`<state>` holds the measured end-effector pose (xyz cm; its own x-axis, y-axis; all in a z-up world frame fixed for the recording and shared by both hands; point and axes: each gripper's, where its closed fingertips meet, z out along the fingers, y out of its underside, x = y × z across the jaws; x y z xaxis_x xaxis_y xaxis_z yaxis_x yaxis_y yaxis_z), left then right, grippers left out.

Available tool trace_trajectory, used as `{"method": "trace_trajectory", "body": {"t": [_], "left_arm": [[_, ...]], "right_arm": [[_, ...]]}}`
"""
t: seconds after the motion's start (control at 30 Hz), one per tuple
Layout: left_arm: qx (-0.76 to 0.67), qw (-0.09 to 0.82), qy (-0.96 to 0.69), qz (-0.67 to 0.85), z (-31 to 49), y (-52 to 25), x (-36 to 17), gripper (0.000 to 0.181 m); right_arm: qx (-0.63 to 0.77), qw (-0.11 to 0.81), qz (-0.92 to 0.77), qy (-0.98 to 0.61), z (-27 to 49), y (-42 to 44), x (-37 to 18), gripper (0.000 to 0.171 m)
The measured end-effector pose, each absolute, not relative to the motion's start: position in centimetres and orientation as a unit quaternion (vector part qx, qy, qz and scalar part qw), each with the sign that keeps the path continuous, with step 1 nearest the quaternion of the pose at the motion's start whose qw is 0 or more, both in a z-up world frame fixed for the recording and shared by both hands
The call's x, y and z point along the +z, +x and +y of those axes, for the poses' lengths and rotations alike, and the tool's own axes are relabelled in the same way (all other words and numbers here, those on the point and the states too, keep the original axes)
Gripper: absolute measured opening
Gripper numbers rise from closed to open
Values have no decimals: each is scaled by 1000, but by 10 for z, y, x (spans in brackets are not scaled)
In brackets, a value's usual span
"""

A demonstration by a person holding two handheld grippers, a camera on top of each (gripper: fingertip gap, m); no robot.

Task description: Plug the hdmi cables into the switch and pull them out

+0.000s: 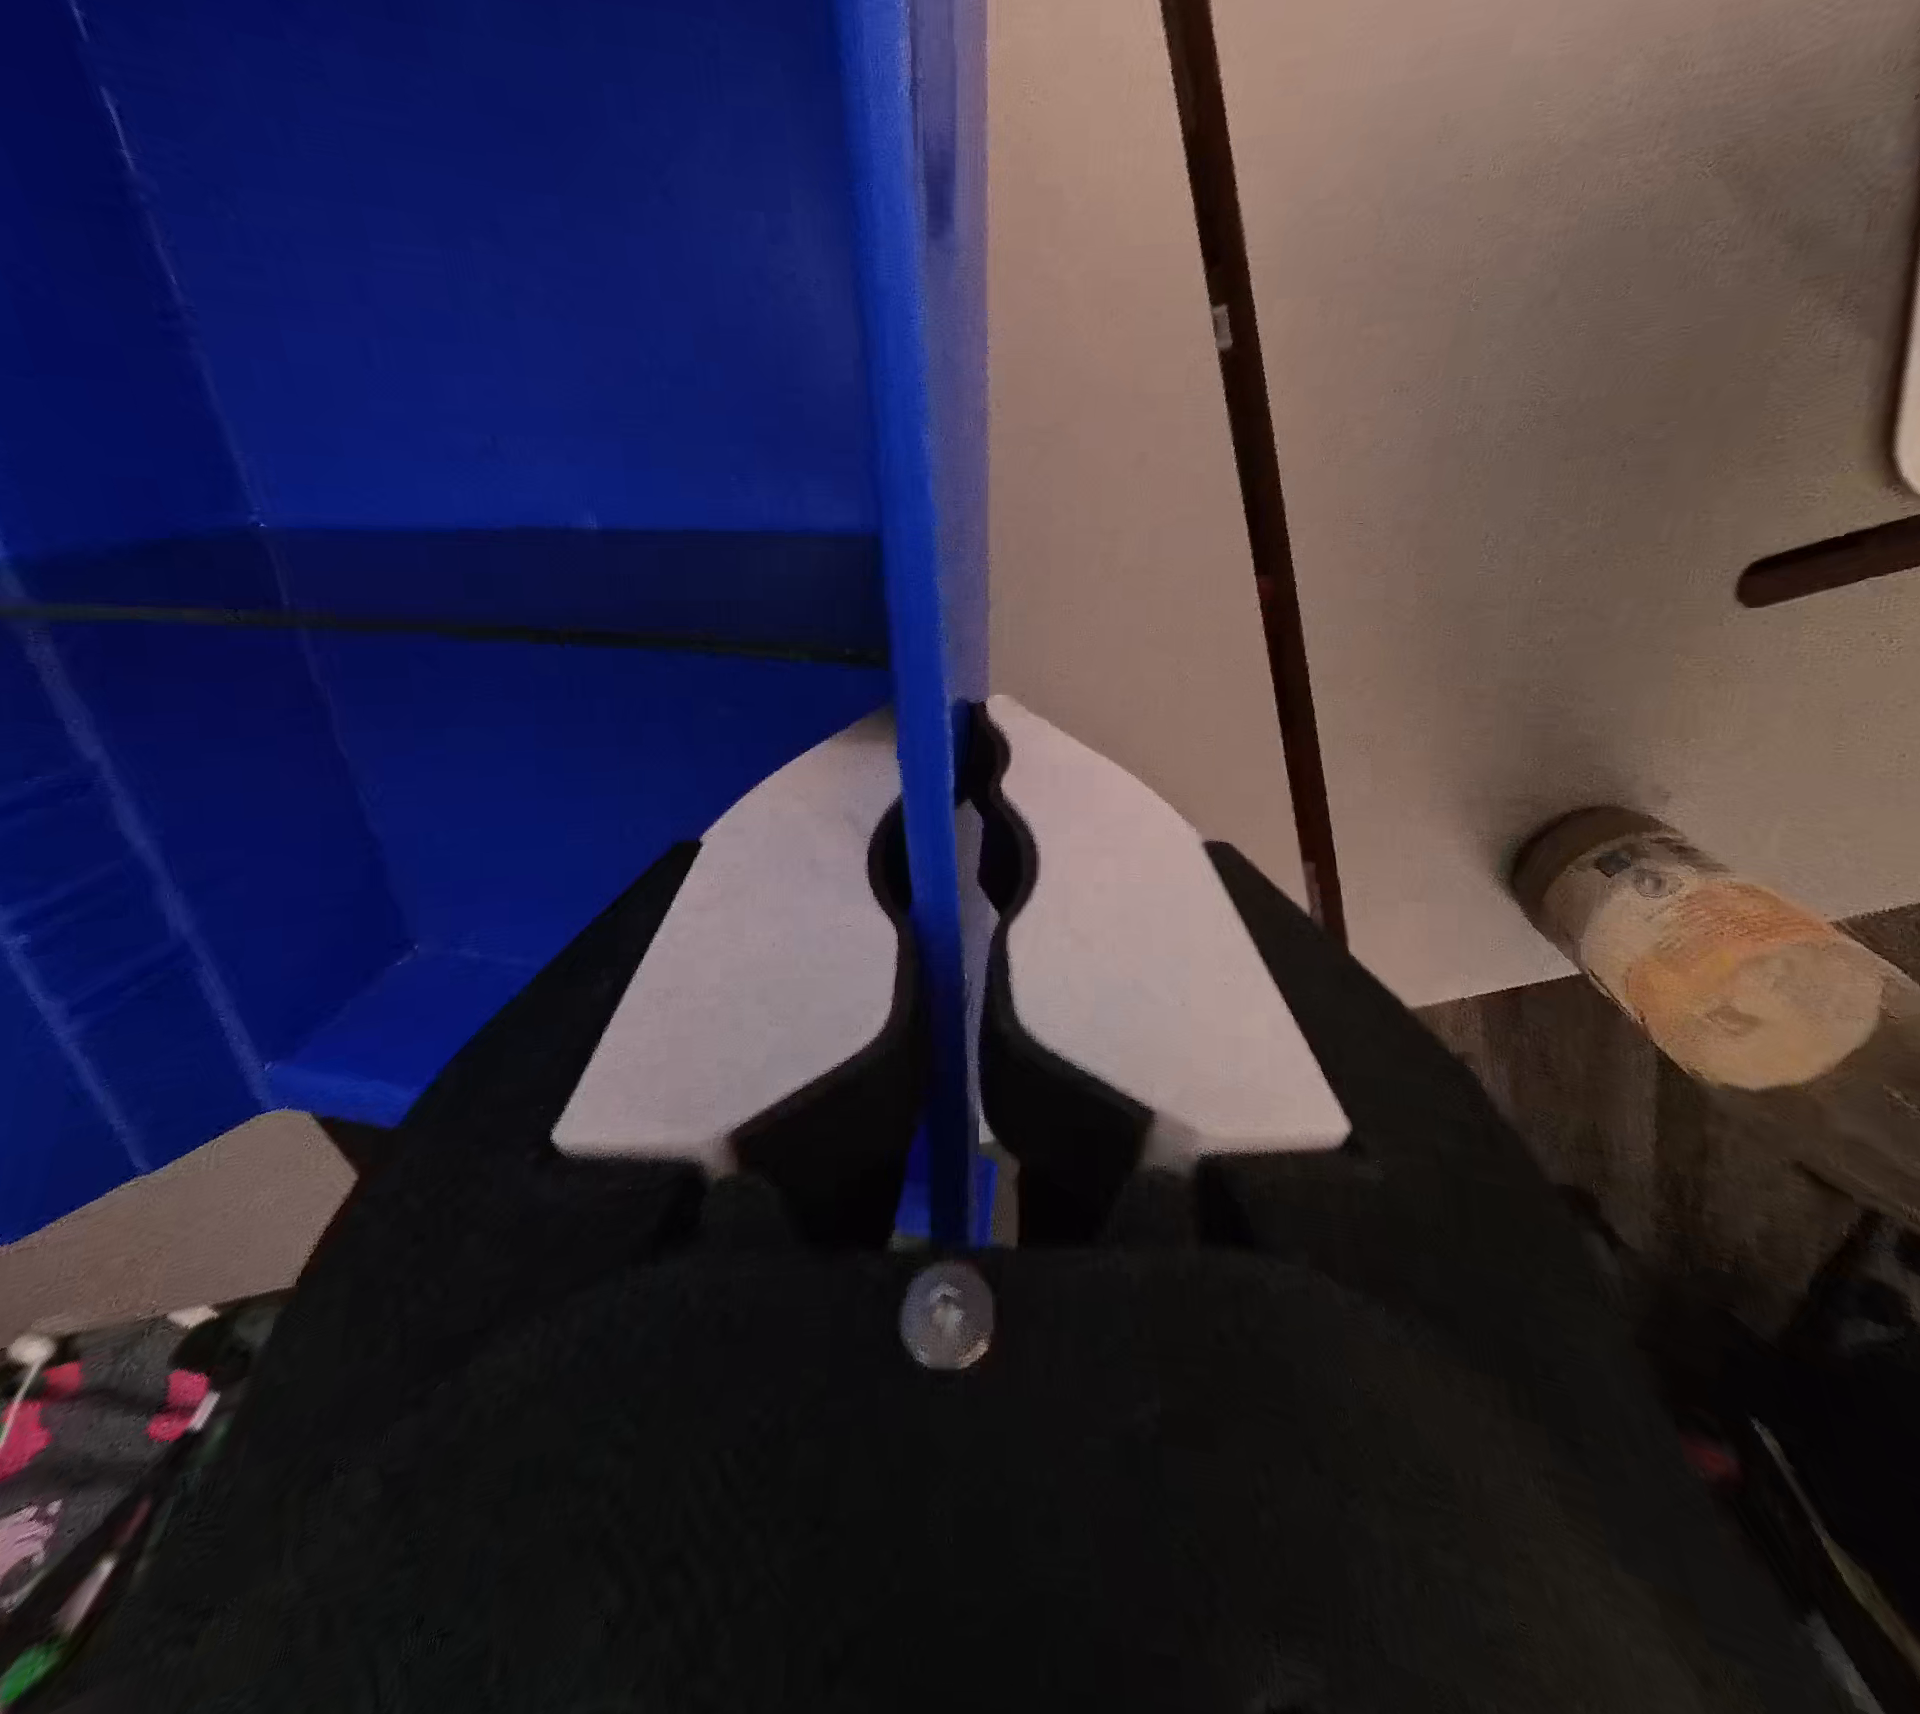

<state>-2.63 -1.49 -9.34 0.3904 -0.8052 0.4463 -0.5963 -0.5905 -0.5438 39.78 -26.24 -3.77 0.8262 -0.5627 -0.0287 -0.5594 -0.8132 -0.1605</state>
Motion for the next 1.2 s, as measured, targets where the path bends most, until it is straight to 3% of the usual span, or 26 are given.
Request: {"method": "trace_trajectory", "body": {"t": [0.13, 0.27, 0.43, 0.7, 0.9, 1.2], "left_arm": [[-343, 133, -809, 459, -22, -24, -94, 79], [-350, 112, -800, 475, -21, -43, -85, 34], [-307, 88, -835, 448, 21, -114, -82, 19], [-272, 125, -917, 265, 107, -286, -79, 10], [-263, 172, -943, 110, 123, -418, -78, 11], [-311, 204, -928, -14, 114, -498, -75, 14]], "right_arm": [[4, 41, 280, -959, -265, 386, -74, 7], [25, 38, 252, -967, -245, 363, -91, 7], [41, 45, 229, -971, -210, 326, -100, 7], [77, 4, 145, -986, -177, 250, -119, 9], [101, -5, 172, -980, -170, 251, -127, 7], [82, 2, 202, -976, -186, 294, -129, 7]]}}
